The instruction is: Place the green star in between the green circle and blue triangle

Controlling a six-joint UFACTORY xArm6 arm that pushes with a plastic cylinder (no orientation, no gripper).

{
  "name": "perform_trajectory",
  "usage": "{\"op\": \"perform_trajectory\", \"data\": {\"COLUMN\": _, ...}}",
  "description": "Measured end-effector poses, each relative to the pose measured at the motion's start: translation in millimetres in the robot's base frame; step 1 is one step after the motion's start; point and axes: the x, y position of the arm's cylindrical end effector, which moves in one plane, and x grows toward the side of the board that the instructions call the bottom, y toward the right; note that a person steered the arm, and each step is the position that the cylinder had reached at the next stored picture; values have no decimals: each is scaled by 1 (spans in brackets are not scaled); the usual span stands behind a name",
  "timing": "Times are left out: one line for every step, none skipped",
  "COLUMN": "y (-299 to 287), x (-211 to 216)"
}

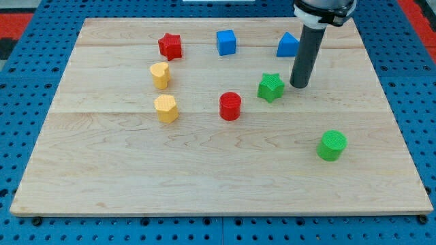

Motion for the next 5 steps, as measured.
{"op": "perform_trajectory", "data": {"y": -2, "x": -8}}
{"op": "perform_trajectory", "data": {"y": -40, "x": -18}}
{"op": "perform_trajectory", "data": {"y": -68, "x": -30}}
{"op": "perform_trajectory", "data": {"y": -69, "x": -26}}
{"op": "perform_trajectory", "data": {"y": -72, "x": -3}}
